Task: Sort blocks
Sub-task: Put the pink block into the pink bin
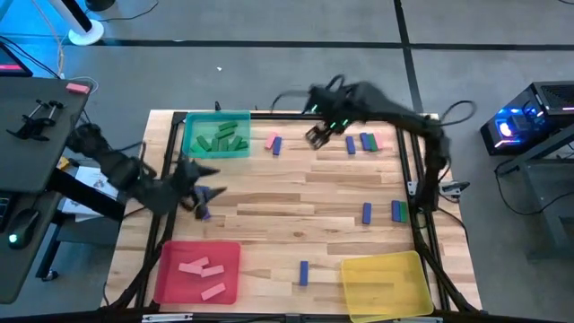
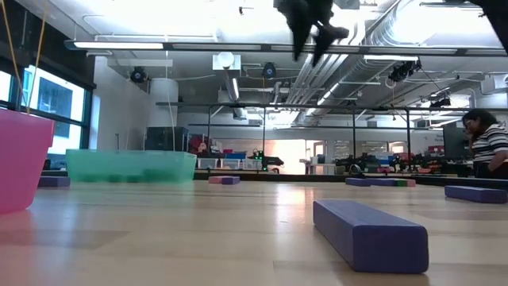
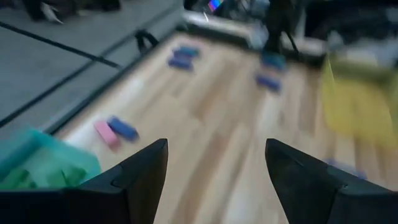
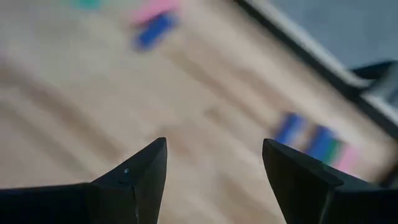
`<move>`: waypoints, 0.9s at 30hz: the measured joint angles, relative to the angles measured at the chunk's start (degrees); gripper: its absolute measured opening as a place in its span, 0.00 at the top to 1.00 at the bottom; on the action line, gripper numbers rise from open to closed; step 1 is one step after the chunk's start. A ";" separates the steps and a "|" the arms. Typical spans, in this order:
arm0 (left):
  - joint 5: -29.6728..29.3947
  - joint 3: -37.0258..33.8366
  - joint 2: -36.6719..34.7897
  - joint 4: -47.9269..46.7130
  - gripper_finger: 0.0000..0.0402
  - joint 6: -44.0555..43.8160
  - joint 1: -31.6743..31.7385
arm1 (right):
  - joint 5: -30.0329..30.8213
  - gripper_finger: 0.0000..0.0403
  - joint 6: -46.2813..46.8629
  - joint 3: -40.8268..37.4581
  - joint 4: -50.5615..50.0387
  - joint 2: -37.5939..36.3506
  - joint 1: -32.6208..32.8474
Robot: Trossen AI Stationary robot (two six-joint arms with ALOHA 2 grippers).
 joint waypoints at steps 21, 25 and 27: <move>46.48 -0.02 11.59 42.39 0.36 31.19 57.66 | -4.71 0.41 2.92 -57.09 29.92 -19.32 -39.53; 57.23 -0.02 15.33 49.43 0.36 30.24 65.47 | -0.22 0.42 9.59 -57.94 29.74 -19.13 -39.56; 60.60 -0.02 16.58 51.27 0.36 30.27 67.90 | 0.34 0.44 11.36 -58.55 30.26 -18.43 -39.62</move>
